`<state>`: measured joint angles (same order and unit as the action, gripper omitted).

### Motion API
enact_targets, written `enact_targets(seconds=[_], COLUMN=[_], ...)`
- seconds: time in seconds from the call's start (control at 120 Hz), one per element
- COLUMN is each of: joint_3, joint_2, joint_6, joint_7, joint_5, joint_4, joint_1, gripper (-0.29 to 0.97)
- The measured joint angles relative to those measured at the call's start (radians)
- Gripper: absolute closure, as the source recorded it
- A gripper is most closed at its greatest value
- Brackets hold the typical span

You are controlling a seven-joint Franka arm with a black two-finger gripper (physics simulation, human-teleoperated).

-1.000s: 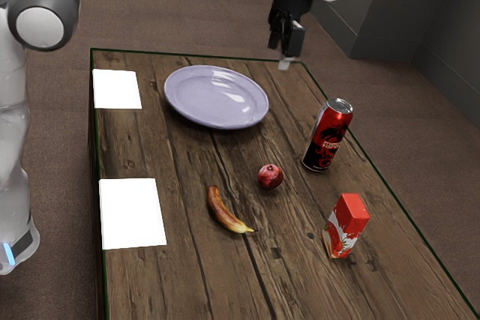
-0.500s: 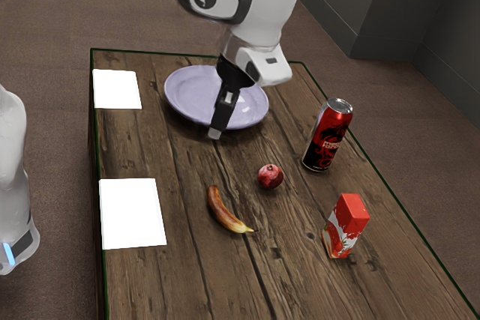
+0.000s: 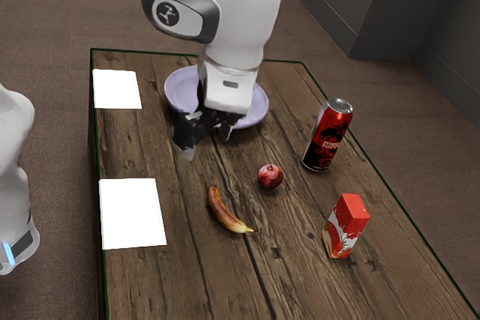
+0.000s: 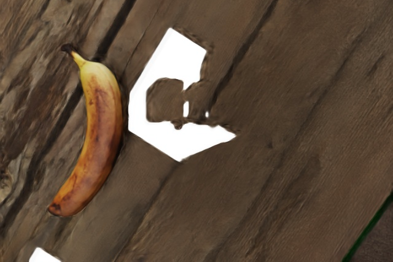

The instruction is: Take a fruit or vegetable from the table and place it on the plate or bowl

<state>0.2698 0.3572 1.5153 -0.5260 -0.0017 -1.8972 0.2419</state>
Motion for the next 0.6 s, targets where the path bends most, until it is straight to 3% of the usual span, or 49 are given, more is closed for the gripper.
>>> enact_targets(seconds=[0.142,0.333,0.467,0.6], joint_3=[-0.038,-0.04,-0.046,-0.143], joint_2=[-0.053,-0.057,0.015,0.035], joint_6=[0.145,0.229,0.252,0.246], joint_7=[-0.081,-0.163,-0.208,-0.244], joint_5=[-0.014,-0.021,-0.023,-0.02], joint_4=[-0.109,-0.218,-0.265,-0.269], joint_1=[0.017,0.039,0.0,0.028], gripper=[0.02,0.02,0.02,0.02])
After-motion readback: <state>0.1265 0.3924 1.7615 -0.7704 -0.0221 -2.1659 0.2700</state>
